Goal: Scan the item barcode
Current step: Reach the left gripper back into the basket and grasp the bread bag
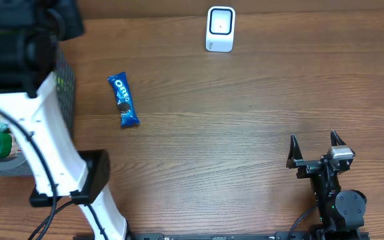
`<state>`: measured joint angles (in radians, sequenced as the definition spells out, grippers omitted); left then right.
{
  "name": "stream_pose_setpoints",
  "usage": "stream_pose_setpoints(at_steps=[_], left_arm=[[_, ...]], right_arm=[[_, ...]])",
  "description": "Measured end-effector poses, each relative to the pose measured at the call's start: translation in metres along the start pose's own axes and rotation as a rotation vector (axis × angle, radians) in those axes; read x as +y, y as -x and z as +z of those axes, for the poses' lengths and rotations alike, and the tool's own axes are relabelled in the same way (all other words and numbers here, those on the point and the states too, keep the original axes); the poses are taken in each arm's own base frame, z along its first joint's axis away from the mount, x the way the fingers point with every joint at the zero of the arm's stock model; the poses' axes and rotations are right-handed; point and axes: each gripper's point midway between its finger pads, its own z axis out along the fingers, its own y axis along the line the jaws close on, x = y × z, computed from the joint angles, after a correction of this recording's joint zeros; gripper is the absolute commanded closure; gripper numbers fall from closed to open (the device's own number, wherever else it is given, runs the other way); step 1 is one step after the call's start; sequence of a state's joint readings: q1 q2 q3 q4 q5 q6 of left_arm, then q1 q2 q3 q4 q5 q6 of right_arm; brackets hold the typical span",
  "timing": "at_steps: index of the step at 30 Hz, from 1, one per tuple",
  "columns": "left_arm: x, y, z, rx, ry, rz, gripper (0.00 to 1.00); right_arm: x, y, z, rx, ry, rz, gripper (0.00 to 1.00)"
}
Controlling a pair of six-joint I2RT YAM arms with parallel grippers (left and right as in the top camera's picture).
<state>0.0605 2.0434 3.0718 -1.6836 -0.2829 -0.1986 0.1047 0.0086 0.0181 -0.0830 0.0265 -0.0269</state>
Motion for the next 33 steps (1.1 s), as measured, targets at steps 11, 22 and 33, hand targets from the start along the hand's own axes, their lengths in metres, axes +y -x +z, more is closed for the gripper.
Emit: stream_pose_setpoints(at_steps=[11, 22, 33], left_arm=[[0.143, -0.036, 0.052, 0.215, 0.241, -0.199, 0.42], [0.239, -0.121, 0.120, 0.478, 0.300, -0.444, 0.40], [0.226, -0.208, 0.206, 0.623, 0.256, -0.468, 0.26]], right_arm=[[0.000, 0.000, 0.000, 0.000, 0.000, 0.000, 0.00], [0.000, 0.000, 0.000, 0.000, 0.000, 0.000, 0.00], [0.000, 0.000, 0.000, 0.000, 0.000, 0.000, 0.00]])
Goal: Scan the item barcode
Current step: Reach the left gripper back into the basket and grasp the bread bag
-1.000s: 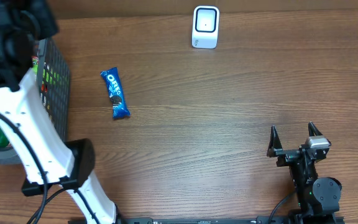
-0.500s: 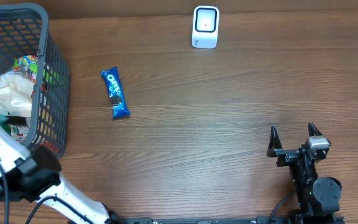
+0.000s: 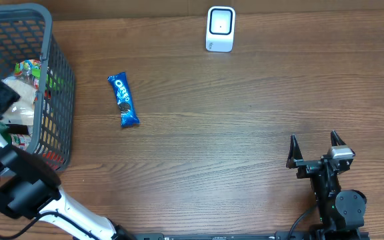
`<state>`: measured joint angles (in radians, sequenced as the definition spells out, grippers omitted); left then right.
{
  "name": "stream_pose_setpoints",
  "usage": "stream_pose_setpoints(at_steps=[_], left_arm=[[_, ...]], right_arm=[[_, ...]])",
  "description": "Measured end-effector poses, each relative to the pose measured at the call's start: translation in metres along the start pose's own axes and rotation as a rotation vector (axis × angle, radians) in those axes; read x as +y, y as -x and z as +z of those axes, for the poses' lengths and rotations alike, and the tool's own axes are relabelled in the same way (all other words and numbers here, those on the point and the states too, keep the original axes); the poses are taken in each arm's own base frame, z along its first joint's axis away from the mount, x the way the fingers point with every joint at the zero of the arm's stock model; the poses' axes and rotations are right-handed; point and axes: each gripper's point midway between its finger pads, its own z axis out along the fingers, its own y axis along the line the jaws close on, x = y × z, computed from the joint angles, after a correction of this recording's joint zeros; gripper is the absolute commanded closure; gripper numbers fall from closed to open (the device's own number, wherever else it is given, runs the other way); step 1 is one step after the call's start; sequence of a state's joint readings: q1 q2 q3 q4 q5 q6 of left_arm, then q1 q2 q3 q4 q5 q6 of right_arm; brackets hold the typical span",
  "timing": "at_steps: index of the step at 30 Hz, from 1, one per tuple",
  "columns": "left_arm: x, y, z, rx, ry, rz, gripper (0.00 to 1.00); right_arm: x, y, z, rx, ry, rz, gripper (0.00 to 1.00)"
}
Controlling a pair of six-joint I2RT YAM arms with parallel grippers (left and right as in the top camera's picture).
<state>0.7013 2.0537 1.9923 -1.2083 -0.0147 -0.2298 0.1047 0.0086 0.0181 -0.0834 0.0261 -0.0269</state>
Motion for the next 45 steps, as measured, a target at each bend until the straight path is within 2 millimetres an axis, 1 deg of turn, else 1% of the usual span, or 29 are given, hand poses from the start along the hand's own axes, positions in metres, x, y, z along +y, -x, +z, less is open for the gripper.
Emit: stream_pose_setpoints(at_steps=[1, 3, 5, 11, 14, 19, 24, 25, 27, 29, 32, 33, 37, 40, 42, 44, 45], left_arm=[[-0.005, -0.003, 0.010, 0.002, 0.006, 0.015, 0.24], [-0.014, -0.007, 0.022, -0.001, 0.012, 0.054, 0.22], [-0.022, -0.007, 0.028, -0.015, 0.018, 0.088, 0.22], [-0.038, -0.001, 0.028, -0.073, 0.066, 0.160, 0.23], [-0.038, 0.002, 0.028, -0.091, 0.093, 0.169, 0.24], [-0.031, 0.005, 0.029, -0.107, 0.129, 0.164, 0.23], [-0.024, -0.001, 0.043, -0.100, 0.160, 0.165, 0.23], [-0.023, -0.003, 0.047, -0.095, 0.165, 0.166, 0.24], [-0.021, -0.009, 0.054, -0.083, 0.172, 0.168, 0.31], [-0.019, -0.012, 0.059, -0.076, 0.178, 0.169, 0.43], [-0.017, -0.017, 0.065, -0.064, 0.187, 0.174, 0.57], [-0.016, -0.019, 0.066, -0.061, 0.188, 0.173, 0.60], [-0.015, -0.020, 0.068, -0.061, 0.191, 0.175, 0.64], [-0.015, -0.020, 0.072, -0.067, 0.190, 0.174, 0.64], [-0.014, -0.022, 0.076, -0.065, 0.191, 0.173, 0.62], [-0.013, -0.026, 0.081, -0.061, 0.192, 0.175, 0.52], [-0.012, -0.028, 0.084, -0.054, 0.194, 0.176, 0.44]], right_arm=[[0.000, 0.000, 0.000, 0.000, -0.001, 0.000, 0.00], [0.000, 0.000, 0.000, 0.000, 0.000, 0.000, 0.00], [0.000, 0.000, 0.000, 0.000, 0.000, 0.000, 0.00], [0.000, 0.000, 0.000, 0.000, 0.000, 0.000, 0.00], [0.000, 0.000, 0.000, -0.001, -0.001, 0.000, 0.00], [0.000, 0.000, 0.000, 0.000, -0.001, 0.000, 0.00], [0.000, 0.000, 0.000, 0.000, 0.000, 0.000, 0.00], [0.000, 0.000, 0.000, 0.000, 0.000, 0.000, 0.00], [0.000, 0.000, 0.000, 0.000, 0.000, 0.000, 0.00], [0.000, 0.000, 0.000, 0.000, 0.000, 0.000, 0.00], [0.000, 0.000, 0.000, -0.001, -0.001, 0.000, 0.00], [0.000, 0.000, 0.000, -0.001, 0.000, 0.000, 0.00], [0.000, 0.000, 0.000, 0.000, 0.000, 0.000, 0.00], [0.000, 0.000, 0.000, 0.000, 0.000, 0.000, 0.00], [0.000, 0.000, 0.000, 0.000, 0.000, 0.000, 0.00], [0.000, 0.000, 0.000, 0.000, 0.000, 0.000, 0.00], [0.000, 0.000, 0.000, 0.000, 0.000, 0.000, 0.00]])
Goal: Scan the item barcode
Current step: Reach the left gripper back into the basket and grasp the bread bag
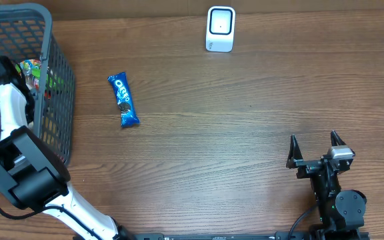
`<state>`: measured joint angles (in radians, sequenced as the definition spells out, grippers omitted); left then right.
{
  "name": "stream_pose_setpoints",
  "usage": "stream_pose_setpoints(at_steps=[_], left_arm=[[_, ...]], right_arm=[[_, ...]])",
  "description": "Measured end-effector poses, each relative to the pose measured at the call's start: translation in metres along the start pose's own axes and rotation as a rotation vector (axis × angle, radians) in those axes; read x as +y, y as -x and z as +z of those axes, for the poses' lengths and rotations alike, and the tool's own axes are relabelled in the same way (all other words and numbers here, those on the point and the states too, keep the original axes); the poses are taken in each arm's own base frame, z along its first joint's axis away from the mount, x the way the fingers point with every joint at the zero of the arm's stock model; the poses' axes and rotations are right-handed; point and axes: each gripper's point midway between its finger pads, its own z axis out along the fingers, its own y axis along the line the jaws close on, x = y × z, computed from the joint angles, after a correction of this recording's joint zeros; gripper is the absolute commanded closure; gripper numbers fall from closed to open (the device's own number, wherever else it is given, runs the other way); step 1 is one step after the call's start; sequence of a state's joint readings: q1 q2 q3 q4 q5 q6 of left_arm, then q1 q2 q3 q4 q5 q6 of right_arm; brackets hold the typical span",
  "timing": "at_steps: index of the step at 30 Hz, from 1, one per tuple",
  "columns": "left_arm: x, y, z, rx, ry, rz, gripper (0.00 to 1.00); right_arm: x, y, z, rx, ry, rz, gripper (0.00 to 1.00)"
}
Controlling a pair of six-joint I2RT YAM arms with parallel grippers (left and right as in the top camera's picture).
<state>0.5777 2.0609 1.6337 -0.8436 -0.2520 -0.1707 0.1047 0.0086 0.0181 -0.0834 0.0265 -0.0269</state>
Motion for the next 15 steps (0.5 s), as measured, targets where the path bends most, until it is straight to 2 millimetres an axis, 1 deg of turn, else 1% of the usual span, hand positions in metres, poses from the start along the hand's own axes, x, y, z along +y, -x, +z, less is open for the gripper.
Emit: stream_pose_setpoints(at_steps=[1, 2, 3, 4, 6, 7, 12, 15], left_arm=[[-0.0002, -0.0014, 0.0012, 0.003, 0.000, 0.001, 0.39], [-0.0002, -0.0018, 0.0021, 0.002, 0.000, 0.004, 0.37], [-0.0005, -0.0001, 0.0021, -0.005, -0.001, 0.000, 0.38], [-0.0010, 0.0024, 0.0022, -0.015, -0.003, -0.006, 0.47], [-0.0011, 0.0035, 0.0021, -0.019, -0.003, -0.012, 0.83], [-0.0007, 0.0034, 0.0022, -0.019, -0.001, -0.008, 0.96], [-0.0007, 0.0042, 0.0021, -0.022, 0.000, -0.008, 0.96], [0.0001, 0.0012, 0.0003, -0.006, 0.001, -0.003, 0.96]], right_arm=[[0.0000, 0.0001, 0.0000, 0.000, 0.000, 0.000, 0.00], [0.0000, 0.0001, 0.0000, 0.000, 0.000, 0.000, 0.00], [0.0000, 0.0001, 0.0000, 0.000, 0.000, 0.000, 0.00], [0.0000, 0.0000, 0.0000, 0.000, 0.000, 0.000, 0.00], [0.0001, 0.0000, 0.0000, 0.000, 0.000, 0.001, 0.00], [0.0000, 0.0001, 0.0000, 0.000, 0.000, 0.000, 0.00], [0.0000, 0.0000, 0.0000, 0.000, 0.000, 0.000, 0.00], [0.0000, 0.0001, 0.0000, 0.000, 0.000, 0.000, 0.00]])
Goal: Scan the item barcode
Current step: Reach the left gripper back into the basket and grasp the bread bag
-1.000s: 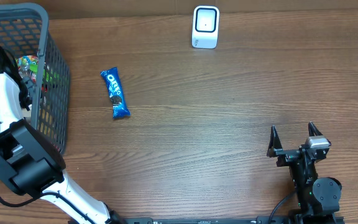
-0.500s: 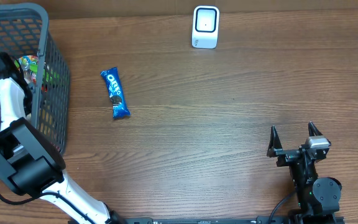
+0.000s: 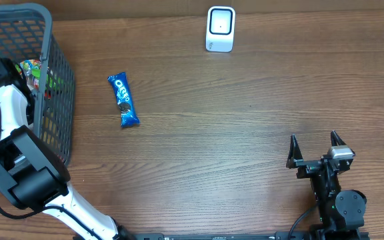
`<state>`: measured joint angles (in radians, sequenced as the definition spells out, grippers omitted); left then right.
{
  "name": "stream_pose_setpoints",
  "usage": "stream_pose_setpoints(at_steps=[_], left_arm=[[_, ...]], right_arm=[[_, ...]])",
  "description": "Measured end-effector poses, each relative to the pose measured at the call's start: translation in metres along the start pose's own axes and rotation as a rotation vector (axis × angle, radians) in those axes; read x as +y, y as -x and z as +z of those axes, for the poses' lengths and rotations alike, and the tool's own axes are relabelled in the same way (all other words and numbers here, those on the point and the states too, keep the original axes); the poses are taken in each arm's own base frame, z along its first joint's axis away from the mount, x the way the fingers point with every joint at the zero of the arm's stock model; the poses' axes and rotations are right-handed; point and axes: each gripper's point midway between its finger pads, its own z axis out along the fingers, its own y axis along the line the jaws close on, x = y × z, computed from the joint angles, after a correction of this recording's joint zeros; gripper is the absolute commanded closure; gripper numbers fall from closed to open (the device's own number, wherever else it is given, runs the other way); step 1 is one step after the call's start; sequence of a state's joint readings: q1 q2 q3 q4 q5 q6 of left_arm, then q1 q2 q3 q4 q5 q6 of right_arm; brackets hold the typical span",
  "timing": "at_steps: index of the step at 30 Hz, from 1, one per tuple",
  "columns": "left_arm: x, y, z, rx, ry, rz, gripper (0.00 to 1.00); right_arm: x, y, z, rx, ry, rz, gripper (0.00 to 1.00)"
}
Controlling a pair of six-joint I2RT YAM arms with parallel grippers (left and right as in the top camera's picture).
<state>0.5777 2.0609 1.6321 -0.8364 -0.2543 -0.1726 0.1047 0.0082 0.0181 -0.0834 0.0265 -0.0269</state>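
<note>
A blue Oreo pack (image 3: 123, 101) lies flat on the wooden table, left of the middle. The white barcode scanner (image 3: 220, 29) stands at the far edge. My left arm (image 3: 9, 113) reaches down into the grey wire basket (image 3: 59, 87) at the far left. Its wrist covers the fingers, so the left gripper's state and contents are hidden. My right gripper (image 3: 315, 143) rests open at the near right with nothing between its fingers, far from the pack and the scanner.
The basket holds several packaged items, among them a colourful one (image 3: 31, 69) beside the left wrist. A pale blue-and-white packet shows at the left edge. Bare wood lies between the Oreo pack, the scanner and the right arm.
The left arm first stood high over the basket, close to the camera. Then it was low at the left edge with its wrist inside the basket. After that the wrist lay farther back in the basket, where it stays. Oreo pack, scanner and right arm kept their places.
</note>
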Motion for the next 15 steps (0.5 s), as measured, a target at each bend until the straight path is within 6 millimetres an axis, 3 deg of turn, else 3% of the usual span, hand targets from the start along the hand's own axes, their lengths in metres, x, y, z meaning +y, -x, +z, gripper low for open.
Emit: stream_pose_setpoints(at_steps=[4, 15], left_arm=[[-0.002, 0.005, -0.013, 0.012, -0.025, 0.002, 0.96], [-0.004, 0.055, -0.090, -0.091, -0.122, -0.034, 0.96]], right_arm=[[0.000, 0.000, 0.000, 0.000, 0.000, 0.000, 0.00], [0.000, 0.000, 0.000, 0.000, 0.000, 0.000, 0.00]])
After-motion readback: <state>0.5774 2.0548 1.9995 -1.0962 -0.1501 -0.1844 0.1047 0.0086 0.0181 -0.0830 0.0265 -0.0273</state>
